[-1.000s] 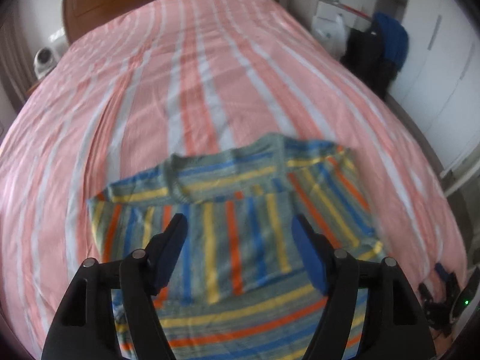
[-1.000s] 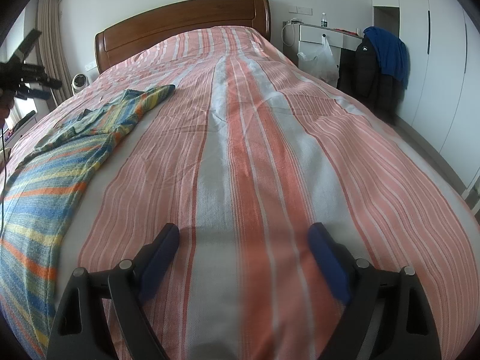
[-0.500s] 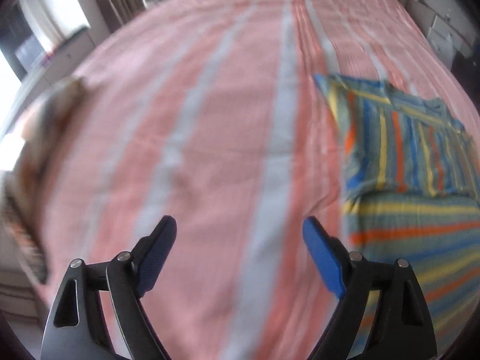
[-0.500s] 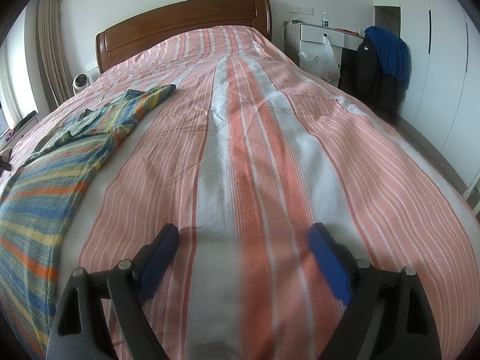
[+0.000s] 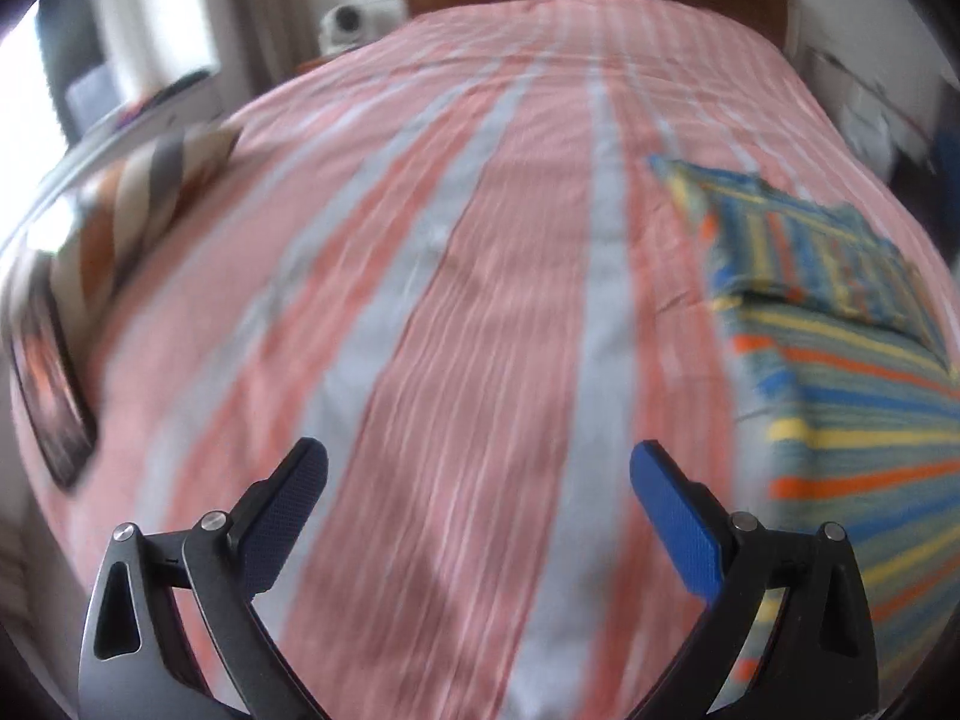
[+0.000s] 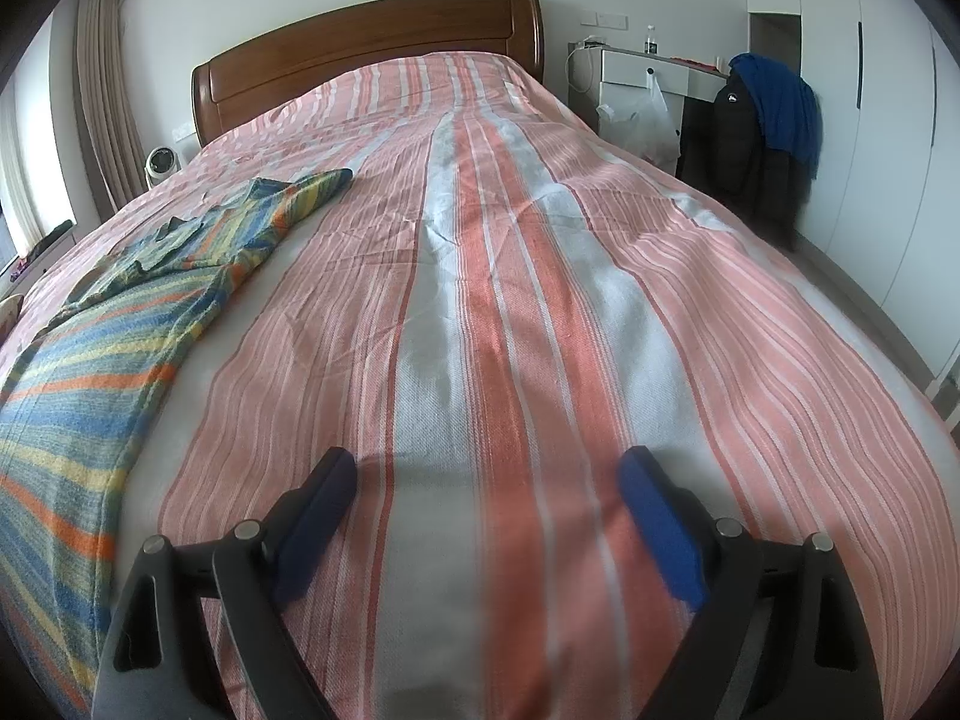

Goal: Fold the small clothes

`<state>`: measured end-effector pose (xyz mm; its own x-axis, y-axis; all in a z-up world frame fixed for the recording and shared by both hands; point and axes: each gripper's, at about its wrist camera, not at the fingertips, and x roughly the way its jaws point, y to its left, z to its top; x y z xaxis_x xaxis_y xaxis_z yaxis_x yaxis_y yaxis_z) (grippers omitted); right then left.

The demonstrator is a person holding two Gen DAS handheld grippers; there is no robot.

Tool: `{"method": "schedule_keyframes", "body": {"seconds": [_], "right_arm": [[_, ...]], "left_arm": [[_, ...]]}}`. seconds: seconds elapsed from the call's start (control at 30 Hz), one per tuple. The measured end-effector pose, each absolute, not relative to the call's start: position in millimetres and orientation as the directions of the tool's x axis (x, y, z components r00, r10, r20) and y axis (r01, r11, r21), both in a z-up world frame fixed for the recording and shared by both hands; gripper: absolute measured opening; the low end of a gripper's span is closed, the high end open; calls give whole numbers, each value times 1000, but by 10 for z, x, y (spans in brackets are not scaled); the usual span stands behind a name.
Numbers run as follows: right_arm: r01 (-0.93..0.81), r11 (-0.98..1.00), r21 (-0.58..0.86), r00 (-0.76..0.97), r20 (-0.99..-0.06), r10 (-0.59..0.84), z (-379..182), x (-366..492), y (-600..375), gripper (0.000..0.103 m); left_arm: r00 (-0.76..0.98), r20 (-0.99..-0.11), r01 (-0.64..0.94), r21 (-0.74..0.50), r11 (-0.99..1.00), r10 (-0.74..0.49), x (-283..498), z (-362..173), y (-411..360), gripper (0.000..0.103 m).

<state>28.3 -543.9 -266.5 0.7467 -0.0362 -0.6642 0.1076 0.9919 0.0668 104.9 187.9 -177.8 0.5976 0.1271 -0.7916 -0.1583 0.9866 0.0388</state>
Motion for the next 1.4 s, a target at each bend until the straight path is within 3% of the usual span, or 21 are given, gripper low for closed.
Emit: {"method": "schedule_keyframes", "body": {"seconds": [0.13,1.4], "right_arm": [[106,992,70,748,-663,-33,-2659,278,-5437,89],[110,992,67,759,-650,-40,-2659,243,-5416,89]], "left_arm": [[637,-758,-192,16,981,137,997,-2065,1898,102],[659,-735,-188,46,981,160,972,-2136,1898,103]]}}
